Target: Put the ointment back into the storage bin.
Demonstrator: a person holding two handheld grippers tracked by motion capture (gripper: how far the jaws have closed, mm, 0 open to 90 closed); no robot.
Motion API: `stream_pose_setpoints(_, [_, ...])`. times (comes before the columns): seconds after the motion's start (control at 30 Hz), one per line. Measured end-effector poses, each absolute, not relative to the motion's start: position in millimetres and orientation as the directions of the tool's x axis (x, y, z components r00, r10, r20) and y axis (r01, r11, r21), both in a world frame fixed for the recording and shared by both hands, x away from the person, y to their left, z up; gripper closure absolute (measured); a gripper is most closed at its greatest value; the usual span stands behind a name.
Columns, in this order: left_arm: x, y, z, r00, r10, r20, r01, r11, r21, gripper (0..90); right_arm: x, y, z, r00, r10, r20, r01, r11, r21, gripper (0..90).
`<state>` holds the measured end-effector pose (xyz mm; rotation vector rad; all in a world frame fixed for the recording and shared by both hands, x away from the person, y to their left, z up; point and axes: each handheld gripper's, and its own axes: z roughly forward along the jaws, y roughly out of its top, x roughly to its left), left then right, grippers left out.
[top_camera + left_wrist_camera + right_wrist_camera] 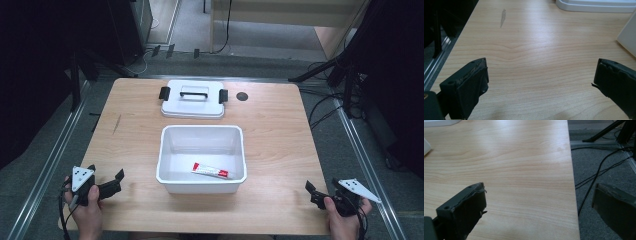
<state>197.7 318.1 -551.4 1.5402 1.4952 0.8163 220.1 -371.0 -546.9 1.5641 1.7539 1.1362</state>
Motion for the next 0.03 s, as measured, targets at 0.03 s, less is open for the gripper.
stream_pose_setpoints(0.03, [197.8, 318.6, -551.4, 0.084, 0.992, -0.092, 0.462, 0.043, 0.886, 0.3, 220.3, -371.0, -547.0, -0.195, 0.97, 0.146, 0.531, -0.021, 0.847, 0.0])
